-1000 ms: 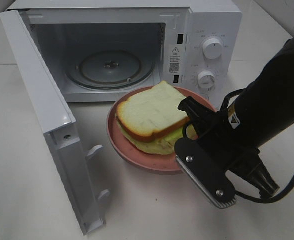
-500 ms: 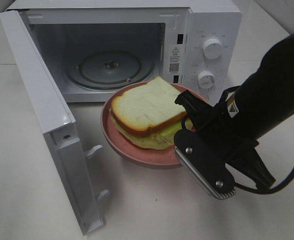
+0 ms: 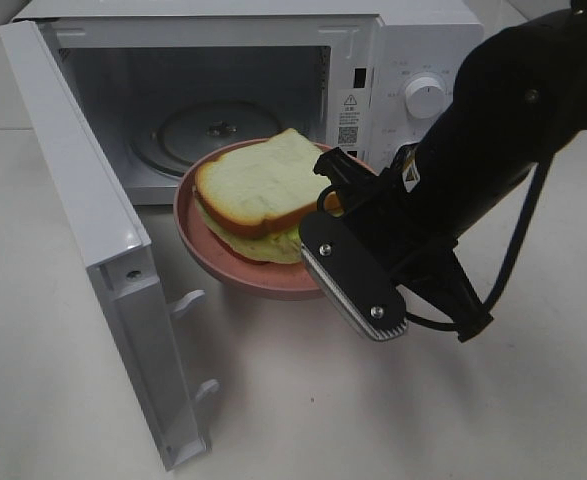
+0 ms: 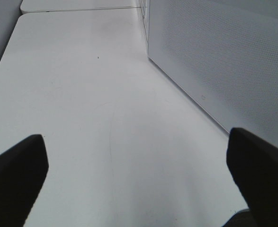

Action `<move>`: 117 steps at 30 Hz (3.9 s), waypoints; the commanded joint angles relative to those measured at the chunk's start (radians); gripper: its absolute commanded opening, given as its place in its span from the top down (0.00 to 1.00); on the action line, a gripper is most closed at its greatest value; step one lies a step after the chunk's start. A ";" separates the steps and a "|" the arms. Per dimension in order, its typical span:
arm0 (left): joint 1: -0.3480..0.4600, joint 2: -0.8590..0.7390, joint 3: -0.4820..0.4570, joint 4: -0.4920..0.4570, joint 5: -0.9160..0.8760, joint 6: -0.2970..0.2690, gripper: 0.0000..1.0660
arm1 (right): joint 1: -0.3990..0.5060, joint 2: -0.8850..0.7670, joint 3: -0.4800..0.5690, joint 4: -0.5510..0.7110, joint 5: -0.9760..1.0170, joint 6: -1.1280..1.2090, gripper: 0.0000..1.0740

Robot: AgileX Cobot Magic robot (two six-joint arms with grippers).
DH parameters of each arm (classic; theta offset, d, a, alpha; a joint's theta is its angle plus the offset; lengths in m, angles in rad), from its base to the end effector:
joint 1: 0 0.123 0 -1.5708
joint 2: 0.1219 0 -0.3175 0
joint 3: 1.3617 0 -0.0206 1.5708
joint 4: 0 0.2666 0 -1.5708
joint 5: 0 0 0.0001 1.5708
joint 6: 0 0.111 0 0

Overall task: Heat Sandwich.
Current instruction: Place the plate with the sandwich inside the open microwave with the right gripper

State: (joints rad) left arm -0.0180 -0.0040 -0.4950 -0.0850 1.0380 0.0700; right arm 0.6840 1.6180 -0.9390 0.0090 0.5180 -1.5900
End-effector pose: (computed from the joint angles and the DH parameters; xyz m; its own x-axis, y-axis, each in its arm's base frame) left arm -0.0051 -0.0080 0.2767 -0.4327 0.0345 -0.9009 0.0954 0.9954 -0.0077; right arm 0.2597 0.2124 0.2049 0.6413 -0.7673 0.0011 -0.6869 -0.5747 -0.4449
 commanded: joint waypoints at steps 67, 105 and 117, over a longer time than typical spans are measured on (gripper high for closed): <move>-0.001 -0.028 0.002 -0.004 -0.001 0.001 0.08 | -0.004 0.501 -0.756 -0.081 0.241 0.243 1.00; -0.001 -0.028 0.002 -0.004 -0.001 0.001 0.08 | -0.017 0.743 -1.112 -0.114 0.294 0.353 1.00; -0.001 -0.028 0.002 -0.004 -0.001 0.001 0.08 | -0.029 0.790 -1.149 -0.115 0.283 0.360 0.99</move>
State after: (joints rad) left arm -0.0180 -0.0040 -0.4950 -0.0850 1.0380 0.0700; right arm 0.6590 2.4080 -2.0730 -0.1000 0.8240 -1.2400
